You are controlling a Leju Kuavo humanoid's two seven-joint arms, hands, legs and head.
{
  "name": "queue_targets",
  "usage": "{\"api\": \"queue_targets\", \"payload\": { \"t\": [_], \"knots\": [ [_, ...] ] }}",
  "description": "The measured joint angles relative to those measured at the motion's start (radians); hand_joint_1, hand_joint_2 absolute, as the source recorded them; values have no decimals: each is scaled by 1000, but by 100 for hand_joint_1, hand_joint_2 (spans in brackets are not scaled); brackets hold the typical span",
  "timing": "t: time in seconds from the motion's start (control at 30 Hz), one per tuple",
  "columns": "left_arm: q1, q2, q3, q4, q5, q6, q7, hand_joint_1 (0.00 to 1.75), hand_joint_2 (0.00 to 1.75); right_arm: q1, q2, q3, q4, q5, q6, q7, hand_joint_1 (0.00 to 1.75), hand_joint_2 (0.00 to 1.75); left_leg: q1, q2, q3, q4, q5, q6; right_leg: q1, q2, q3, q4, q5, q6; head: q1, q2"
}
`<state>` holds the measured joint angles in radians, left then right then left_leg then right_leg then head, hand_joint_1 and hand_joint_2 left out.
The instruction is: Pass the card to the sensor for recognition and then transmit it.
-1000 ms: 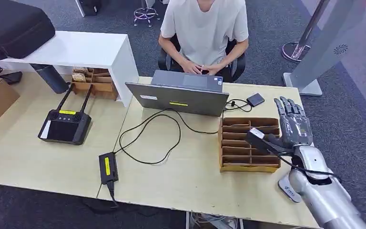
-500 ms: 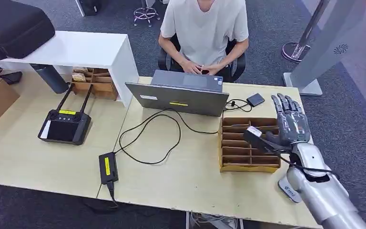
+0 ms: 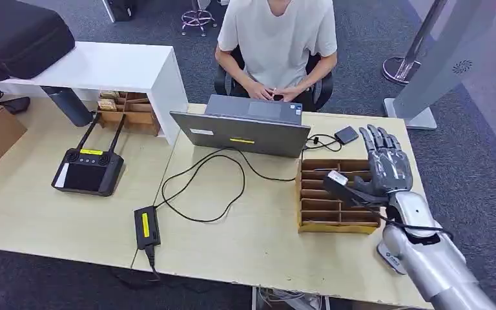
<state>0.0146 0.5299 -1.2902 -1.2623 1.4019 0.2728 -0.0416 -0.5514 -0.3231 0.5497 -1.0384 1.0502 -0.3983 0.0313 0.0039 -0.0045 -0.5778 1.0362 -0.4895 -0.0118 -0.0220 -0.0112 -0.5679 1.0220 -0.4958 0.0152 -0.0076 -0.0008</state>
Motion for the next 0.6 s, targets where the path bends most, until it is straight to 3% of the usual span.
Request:
{"api": "queue_targets", "payload": {
  "t": [0.23,0.27,0.6],
  "knots": [
    [0,-1,0,0,-2,-1,4,0,175,0,0,7,0,-1,2,0,0,175,0,0,0,0,0,0,0,0,0,0,0,0,0,0],
    [0,-1,0,0,-3,-2,7,0,175,0,0,8,0,-2,2,0,175,175,0,0,0,0,0,0,0,0,0,0,0,0,0,0],
    [1,-3,10,6,-14,-6,16,0,175,0,0,9,0,-45,5,-13,175,175,0,0,0,0,0,0,0,0,0,0,0,0,0,0]
  ]
}}
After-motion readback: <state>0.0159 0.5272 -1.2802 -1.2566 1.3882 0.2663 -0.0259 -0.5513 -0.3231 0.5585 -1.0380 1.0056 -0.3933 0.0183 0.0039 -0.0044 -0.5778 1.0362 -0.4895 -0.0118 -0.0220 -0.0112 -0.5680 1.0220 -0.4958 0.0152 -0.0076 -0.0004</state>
